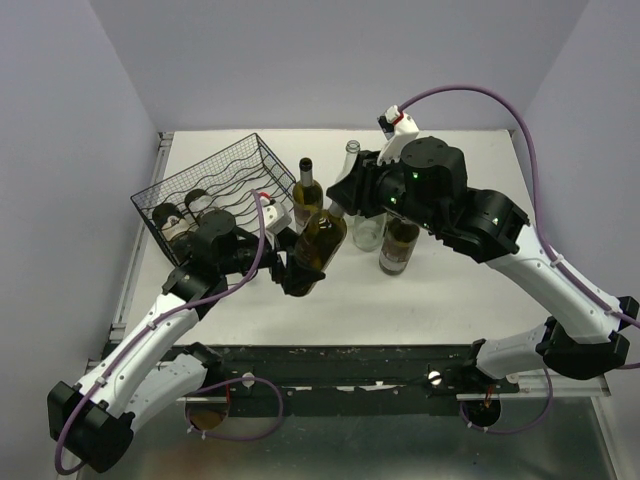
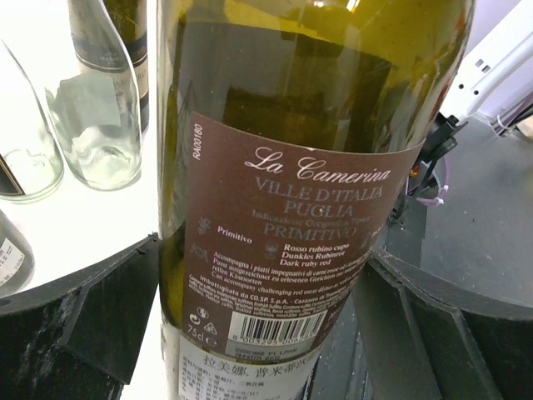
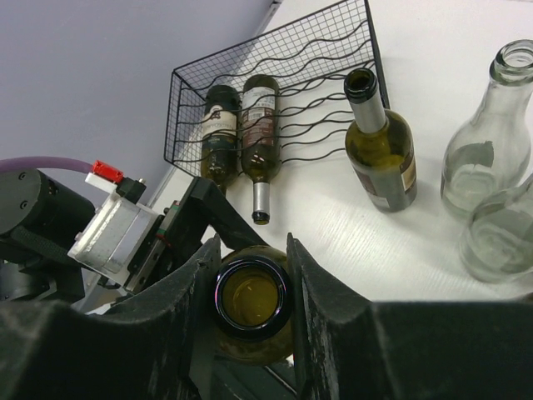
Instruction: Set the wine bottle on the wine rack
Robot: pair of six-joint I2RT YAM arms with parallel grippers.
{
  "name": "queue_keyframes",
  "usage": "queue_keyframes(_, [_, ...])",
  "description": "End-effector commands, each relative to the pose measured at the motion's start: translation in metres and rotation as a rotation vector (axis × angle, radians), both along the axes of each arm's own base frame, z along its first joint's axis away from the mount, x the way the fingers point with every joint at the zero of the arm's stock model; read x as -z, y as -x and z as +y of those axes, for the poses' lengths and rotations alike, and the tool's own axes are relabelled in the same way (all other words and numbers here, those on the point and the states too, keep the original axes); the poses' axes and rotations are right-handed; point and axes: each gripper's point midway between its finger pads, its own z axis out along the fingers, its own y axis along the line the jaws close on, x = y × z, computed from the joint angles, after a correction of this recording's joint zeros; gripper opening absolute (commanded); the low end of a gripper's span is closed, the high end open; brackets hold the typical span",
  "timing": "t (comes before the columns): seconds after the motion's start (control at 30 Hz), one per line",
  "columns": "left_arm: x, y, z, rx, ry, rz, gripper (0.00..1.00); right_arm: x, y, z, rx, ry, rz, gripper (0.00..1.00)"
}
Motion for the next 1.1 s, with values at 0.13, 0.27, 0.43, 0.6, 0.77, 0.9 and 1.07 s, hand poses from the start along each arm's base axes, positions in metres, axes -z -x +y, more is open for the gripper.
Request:
queue_keyframes(0.13, [-0.010,0.013,-0.004,0.084,0.003,-0.035,0.95,-0.053,0.015,0.006,-0.063,-0.214,-0.052,0.01])
queue_keyframes(0.27, [-0.013,0.006,-0.003,0.048,-0.005,-0.028,0.60,-0.055,0.019,0.006,-0.081,-0.231,-0.052,0.01])
queue_keyframes(0.43, [-0.016,-0.008,0.003,-0.050,-0.026,-0.049,0.00,-0.052,0.029,0.003,-0.118,-0.227,-0.050,0.01])
queue_keyframes(0.6, [-0.020,-0.021,0.016,-0.153,-0.046,-0.152,0.00,-0.029,0.035,-0.007,-0.124,-0.159,-0.020,0.12])
queue_keyframes(0.77, [-0.023,-0.032,0.029,-0.222,-0.082,-0.307,0.00,-0.011,0.050,-0.017,-0.187,-0.108,-0.045,0.63])
queue_keyframes(0.9, [-0.023,-0.038,0.031,-0.214,-0.144,-0.356,0.00,0.001,0.045,-0.031,-0.130,-0.059,-0.057,0.80])
queue_keyframes(1.07, [-0.025,-0.042,0.038,-0.222,-0.200,-0.474,0.00,-0.002,0.046,-0.041,-0.111,-0.046,-0.069,0.91])
